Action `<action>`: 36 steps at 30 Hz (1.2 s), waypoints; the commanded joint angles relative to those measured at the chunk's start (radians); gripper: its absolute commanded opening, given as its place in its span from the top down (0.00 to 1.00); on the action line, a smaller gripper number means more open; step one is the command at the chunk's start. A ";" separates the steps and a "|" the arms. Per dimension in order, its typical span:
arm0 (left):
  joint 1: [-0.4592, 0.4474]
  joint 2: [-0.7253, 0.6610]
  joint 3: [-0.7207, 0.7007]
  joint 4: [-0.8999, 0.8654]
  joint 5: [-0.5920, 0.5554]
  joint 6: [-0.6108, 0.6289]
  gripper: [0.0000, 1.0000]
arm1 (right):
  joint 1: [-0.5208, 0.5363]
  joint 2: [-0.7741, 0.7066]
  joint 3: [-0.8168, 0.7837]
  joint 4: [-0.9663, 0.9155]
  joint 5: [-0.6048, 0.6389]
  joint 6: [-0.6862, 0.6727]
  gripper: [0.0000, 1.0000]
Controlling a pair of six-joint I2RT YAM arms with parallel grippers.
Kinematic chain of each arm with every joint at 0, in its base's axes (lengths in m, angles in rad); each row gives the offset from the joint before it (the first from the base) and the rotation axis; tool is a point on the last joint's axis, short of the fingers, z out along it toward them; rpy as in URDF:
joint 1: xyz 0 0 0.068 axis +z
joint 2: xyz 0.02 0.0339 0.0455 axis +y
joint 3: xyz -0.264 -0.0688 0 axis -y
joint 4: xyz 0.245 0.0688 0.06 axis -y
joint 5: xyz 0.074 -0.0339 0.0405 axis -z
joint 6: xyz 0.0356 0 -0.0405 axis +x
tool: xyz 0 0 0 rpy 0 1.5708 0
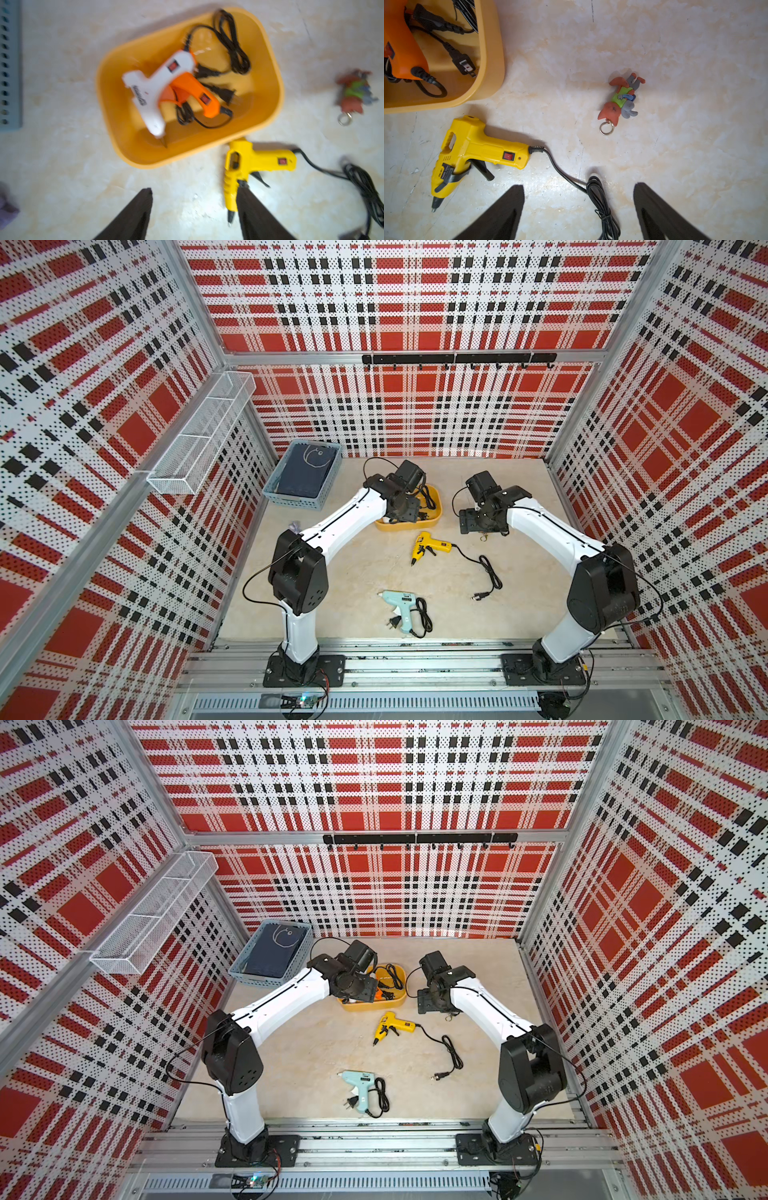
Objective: Put the hot melt glue gun into the storage box
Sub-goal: Place the hot melt adhesive gun in the storage box, then pick up the hot melt adhesive gun from the center of the board.
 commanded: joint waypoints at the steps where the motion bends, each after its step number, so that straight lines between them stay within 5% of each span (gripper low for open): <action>1: -0.057 0.024 -0.073 0.009 0.054 -0.018 0.30 | -0.022 -0.027 -0.001 -0.009 0.009 -0.007 0.10; 20: -0.098 0.240 -0.075 0.095 0.052 0.145 0.34 | -0.035 -0.039 -0.024 -0.011 -0.002 0.008 0.10; 30: -0.097 0.260 -0.075 0.102 0.047 0.166 0.63 | -0.036 -0.038 -0.024 -0.013 -0.001 0.014 0.10; 36: -0.097 0.174 -0.116 0.071 0.024 0.150 0.89 | -0.035 -0.036 -0.022 -0.010 -0.001 0.011 0.10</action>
